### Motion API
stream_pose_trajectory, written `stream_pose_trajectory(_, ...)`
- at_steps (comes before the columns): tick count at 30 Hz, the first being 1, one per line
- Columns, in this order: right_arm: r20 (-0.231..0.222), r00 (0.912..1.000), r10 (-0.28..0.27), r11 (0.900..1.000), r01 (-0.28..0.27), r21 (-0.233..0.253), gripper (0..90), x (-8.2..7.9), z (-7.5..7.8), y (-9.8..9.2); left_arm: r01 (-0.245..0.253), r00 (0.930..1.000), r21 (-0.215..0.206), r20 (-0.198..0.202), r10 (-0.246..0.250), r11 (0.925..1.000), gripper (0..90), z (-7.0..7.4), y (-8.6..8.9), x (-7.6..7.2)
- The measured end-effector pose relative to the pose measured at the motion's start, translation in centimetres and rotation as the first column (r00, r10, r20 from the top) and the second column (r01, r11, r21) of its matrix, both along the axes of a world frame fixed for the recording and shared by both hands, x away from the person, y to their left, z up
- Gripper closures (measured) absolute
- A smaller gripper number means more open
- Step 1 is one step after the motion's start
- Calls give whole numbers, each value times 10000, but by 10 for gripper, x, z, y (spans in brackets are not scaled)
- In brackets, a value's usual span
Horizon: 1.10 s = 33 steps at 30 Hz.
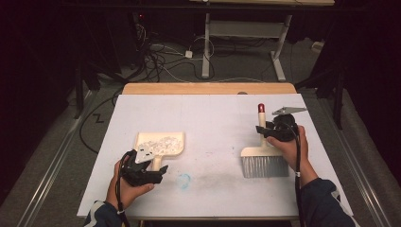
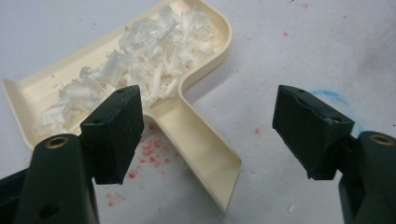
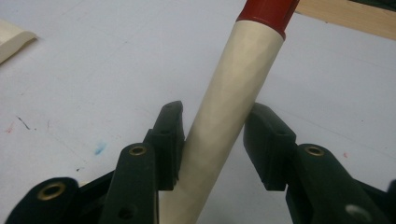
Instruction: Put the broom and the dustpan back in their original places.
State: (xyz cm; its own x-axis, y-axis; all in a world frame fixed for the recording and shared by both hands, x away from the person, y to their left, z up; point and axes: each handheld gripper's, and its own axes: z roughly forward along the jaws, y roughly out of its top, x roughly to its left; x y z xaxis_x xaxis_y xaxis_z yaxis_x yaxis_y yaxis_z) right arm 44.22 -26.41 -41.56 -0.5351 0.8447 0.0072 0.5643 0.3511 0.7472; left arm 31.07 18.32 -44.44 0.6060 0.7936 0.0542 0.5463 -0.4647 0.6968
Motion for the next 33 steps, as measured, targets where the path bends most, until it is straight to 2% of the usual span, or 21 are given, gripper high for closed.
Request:
stream_pose_trajectory(7, -41, 9993, -365, 9992, 365, -165, 579, 6, -8, 0, 520, 9964, 63, 668, -523, 9986, 229, 1, -5, -6)
stream_pose_trajectory(11, 479, 9969, -630, 9980, 627, 63, 562, 4, -3, -2, 538, 9947, 233, 866, -556, 9983, 219, 0, -8, -8)
stream_pose_trajectory(16, 760, 9956, -547, 9983, 531, 232, 524, 1, 0, -3, 603, 9927, 373, 1026, -638, 9975, 219, -3, -8, -10)
stream_pose_trajectory(19, 1027, 9934, -508, 9983, 476, 331, 479, -1, 3, -2, 594, 9919, 535, 1092, -650, 9968, 206, -5, -9, -10)
stream_pose_trajectory(22, 1291, 9906, -457, 9983, 406, 424, 429, -4, 6, -2, 632, 9904, 509, 1196, -689, 9967, 206, -6, -7, -12)
stream_pose_trajectory(28, 2002, 9792, -320, 9980, 206, 591, 355, -12, 15, 1, 661, 9892, 506, 1279, -721, 9965, 206, -8, -5, -14)
stream_pose_trajectory(30, 2080, 9779, -218, 9980, 88, 633, 338, -15, 17, 2, 617, 9899, 201, 1268, -638, 9979, 206, -9, -4, -14)
stream_pose_trajectory(33, 2388, 9710, -106, 9965, -95, 829, 287, -20, 21, 3, 598, 9885, 539, 1360, -666, 9968, 206, -10, -5, -15)
